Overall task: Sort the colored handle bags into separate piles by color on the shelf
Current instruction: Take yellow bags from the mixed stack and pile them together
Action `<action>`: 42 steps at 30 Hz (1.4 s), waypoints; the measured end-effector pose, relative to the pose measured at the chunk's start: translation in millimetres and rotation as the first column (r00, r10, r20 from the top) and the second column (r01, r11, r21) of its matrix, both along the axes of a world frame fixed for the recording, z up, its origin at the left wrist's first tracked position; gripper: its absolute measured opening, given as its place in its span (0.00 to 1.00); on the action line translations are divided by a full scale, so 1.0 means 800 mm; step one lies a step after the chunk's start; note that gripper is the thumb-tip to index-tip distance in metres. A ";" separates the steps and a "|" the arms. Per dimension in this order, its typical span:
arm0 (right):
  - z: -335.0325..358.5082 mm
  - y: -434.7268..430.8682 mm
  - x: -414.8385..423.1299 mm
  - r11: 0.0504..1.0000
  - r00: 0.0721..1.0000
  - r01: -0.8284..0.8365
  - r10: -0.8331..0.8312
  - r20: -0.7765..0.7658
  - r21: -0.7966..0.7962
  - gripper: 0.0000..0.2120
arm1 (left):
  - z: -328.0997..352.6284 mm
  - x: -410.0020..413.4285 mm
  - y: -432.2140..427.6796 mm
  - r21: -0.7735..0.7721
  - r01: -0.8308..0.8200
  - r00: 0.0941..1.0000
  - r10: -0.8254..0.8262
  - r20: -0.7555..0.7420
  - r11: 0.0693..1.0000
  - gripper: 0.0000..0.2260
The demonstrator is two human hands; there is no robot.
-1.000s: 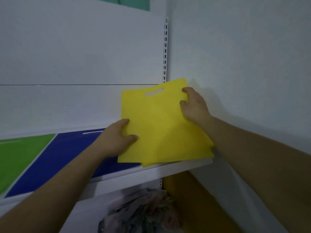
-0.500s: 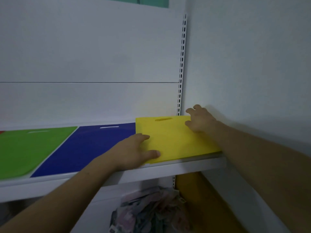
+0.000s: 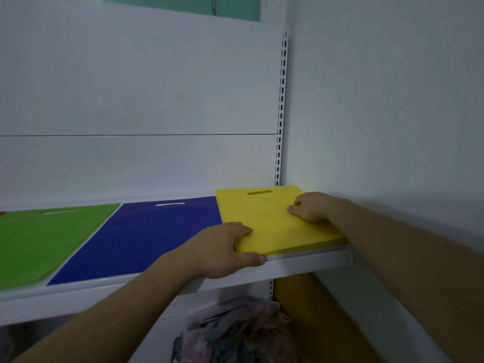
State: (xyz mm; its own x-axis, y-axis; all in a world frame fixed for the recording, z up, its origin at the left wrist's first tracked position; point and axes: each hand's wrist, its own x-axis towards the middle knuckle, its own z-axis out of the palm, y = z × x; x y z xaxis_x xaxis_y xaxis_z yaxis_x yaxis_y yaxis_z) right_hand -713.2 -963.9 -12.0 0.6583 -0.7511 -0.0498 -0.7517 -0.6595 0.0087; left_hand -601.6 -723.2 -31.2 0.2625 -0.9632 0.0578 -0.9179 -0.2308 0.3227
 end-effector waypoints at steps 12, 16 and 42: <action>-0.005 -0.002 -0.001 0.995 0.999 -0.014 0.011 0.034 0.097 0.37 | -0.005 -0.006 -0.009 0.010 -0.020 0.998 0.020 0.057 1.000 0.33; -0.008 -0.006 -0.002 0.996 0.999 -0.025 0.023 0.028 0.085 0.37 | -0.004 -0.009 -0.011 0.003 -0.052 0.998 0.052 0.044 0.999 0.33; 0.046 0.228 0.151 0.924 0.882 -0.382 0.370 0.292 -0.016 0.33 | 0.035 0.091 0.224 -0.216 -0.446 0.895 0.439 -0.085 0.869 0.27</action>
State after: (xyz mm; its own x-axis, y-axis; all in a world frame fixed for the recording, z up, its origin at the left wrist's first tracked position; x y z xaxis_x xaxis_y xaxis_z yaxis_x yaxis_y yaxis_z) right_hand -592.5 -781.7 25.0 0.8813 -0.4457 0.1568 -0.4134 -0.8881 -0.2011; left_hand -528.8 -544.2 -3.5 0.6634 -0.7082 0.2417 -0.7250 -0.5284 0.4417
